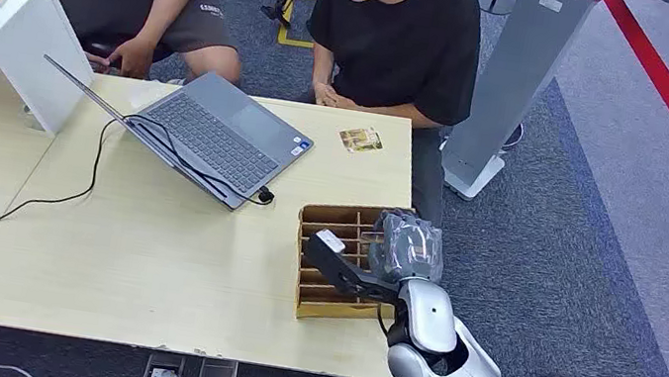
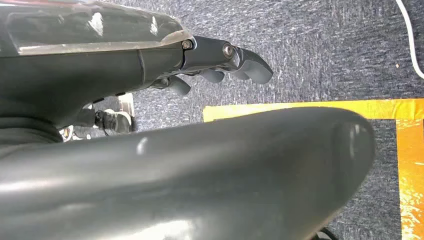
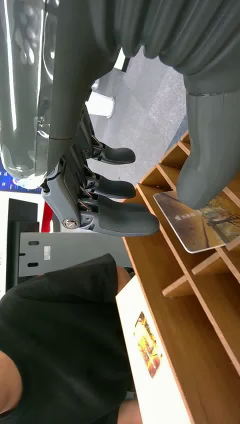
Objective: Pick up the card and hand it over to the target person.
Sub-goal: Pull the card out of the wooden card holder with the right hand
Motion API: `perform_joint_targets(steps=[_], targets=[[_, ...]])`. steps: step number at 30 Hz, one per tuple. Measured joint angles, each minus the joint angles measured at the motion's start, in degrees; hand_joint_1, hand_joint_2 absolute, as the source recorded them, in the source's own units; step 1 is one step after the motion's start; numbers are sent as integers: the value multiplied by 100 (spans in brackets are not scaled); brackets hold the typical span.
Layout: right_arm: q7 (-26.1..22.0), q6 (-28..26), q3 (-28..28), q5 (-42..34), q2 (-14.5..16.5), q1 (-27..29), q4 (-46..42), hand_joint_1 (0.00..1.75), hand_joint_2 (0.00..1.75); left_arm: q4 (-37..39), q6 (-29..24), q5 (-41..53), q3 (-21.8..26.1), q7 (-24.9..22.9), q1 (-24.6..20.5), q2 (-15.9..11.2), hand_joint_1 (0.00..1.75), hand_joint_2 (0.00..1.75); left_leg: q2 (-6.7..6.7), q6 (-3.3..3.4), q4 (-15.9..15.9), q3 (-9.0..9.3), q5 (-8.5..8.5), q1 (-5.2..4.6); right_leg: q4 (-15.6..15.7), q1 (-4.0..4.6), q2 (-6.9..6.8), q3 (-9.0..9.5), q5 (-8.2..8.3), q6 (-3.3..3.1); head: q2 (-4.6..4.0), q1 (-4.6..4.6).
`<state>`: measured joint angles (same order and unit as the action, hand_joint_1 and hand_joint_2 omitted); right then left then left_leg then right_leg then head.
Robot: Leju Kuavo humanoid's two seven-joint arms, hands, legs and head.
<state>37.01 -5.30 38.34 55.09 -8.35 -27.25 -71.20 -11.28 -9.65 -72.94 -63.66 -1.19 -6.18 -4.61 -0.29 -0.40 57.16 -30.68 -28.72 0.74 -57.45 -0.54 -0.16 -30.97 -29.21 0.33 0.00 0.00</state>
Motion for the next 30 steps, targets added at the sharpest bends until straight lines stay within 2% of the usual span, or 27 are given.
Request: perform_joint_targets(steps=[16, 30], targets=[[134, 90, -118, 28, -168, 133, -264, 86, 175, 15, 100, 107, -105, 77, -5, 1, 0, 0, -7, 1, 1, -3, 0, 0, 0, 0, -7, -1, -2, 0, 0, 0], [147, 148, -144, -3, -145, 195, -176, 91, 175, 18, 92, 94, -108, 60, -7, 0, 0, 0, -6, 1, 0, -3, 1, 0, 1, 0, -7, -1, 0, 1, 0, 0]])
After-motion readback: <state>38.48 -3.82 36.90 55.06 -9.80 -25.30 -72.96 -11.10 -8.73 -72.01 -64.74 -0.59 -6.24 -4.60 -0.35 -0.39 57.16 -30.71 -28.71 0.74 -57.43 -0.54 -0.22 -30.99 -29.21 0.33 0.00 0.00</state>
